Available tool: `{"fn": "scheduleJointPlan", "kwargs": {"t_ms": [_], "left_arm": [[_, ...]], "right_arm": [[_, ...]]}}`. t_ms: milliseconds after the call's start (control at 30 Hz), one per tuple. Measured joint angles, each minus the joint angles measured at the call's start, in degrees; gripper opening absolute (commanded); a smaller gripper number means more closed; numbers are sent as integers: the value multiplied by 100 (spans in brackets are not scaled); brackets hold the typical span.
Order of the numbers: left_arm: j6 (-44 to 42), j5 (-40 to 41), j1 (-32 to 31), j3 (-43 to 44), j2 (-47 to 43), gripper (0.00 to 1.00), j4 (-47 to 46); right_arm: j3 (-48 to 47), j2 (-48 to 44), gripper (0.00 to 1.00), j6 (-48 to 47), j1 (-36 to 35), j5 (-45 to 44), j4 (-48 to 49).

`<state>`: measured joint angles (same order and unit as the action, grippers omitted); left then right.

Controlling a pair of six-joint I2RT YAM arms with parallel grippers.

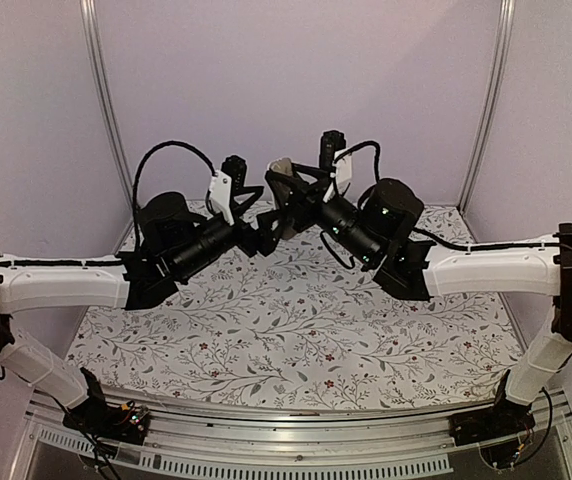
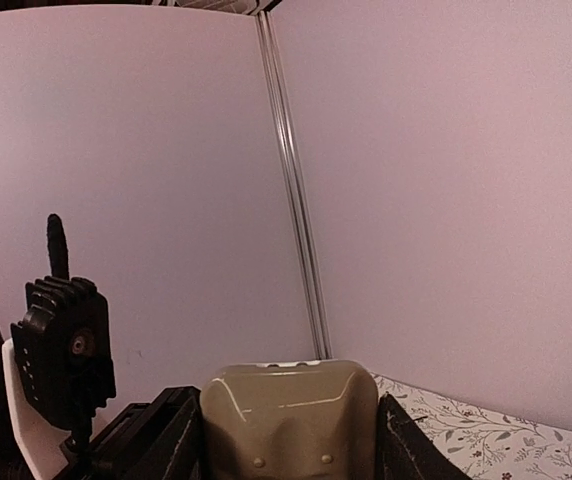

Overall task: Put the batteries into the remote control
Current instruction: Pass from the right arm to the left

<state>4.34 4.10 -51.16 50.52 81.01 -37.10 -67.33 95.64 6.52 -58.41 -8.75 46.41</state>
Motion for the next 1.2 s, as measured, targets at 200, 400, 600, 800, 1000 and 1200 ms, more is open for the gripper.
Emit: {"fn": "scheduleJointPlan", "kwargs": {"t_ms": [200, 400, 600, 800, 1000, 1200], "left_arm": [[-413, 155, -129, 22, 7, 84, -50], [-682, 271, -170, 17, 11, 59, 35], [-791, 234, -267, 11, 11, 35, 37], [-848, 345, -295, 9, 11, 19, 48], [-1010, 529, -295, 4, 11, 0, 52], [-1290, 787, -289, -210, -31, 0, 33]], "right_arm": [[181, 74, 25, 61, -7, 354, 682], [260, 284, 25, -107, -28, 501, 1281], [280, 310, 26, -144, -33, 518, 1416], [293, 313, 33, -155, -31, 459, 1460], [302, 313, 57, -170, -28, 385, 1467], [328, 308, 94, -155, -87, 350, 1394]]}}
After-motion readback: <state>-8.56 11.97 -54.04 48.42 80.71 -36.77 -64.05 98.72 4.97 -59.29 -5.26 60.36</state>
